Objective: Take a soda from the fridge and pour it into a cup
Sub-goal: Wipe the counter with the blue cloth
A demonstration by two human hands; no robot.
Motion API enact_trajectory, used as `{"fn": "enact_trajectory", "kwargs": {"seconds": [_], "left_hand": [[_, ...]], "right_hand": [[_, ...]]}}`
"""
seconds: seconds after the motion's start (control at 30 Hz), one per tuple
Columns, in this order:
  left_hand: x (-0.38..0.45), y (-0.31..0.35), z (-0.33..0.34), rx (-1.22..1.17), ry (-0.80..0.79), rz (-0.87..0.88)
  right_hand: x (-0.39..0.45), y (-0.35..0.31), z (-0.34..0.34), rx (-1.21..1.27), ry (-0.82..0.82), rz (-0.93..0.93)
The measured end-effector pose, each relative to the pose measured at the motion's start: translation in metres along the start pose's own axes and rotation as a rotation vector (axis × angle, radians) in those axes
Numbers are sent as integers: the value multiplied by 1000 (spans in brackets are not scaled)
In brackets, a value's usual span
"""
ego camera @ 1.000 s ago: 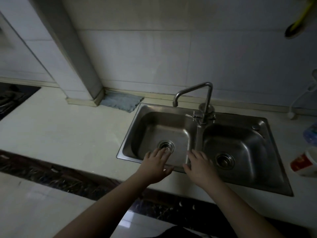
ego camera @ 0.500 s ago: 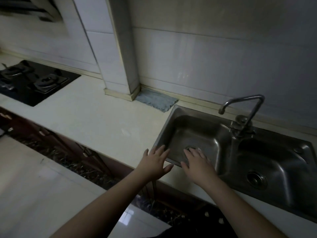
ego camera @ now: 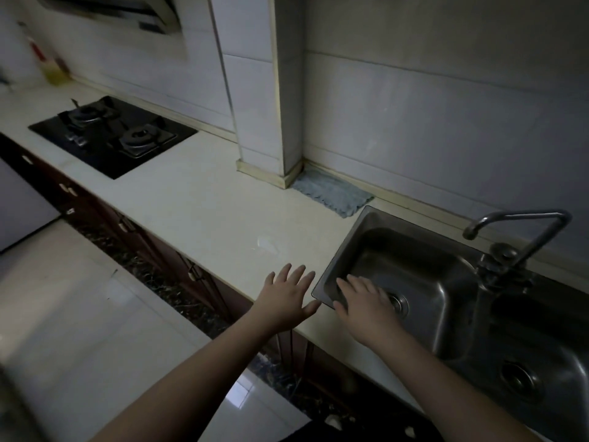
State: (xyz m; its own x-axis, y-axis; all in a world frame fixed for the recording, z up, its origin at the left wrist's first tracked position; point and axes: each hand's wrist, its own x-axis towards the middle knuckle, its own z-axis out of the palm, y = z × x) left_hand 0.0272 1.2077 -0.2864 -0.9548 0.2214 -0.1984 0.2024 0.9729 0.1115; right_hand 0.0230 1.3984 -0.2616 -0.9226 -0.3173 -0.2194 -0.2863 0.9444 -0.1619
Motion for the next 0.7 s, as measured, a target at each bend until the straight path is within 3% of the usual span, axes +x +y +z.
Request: {"fn": "enact_trajectory", "kwargs": {"seconds": [0.43,0.7], "left_hand": [[2,-52,-15,43,9,-217],[7,-108,-13,48,16,-196]], "right_hand": [[72,-33,2,17,-50,-184],[102,-83,10,-14,-78,-186]]}}
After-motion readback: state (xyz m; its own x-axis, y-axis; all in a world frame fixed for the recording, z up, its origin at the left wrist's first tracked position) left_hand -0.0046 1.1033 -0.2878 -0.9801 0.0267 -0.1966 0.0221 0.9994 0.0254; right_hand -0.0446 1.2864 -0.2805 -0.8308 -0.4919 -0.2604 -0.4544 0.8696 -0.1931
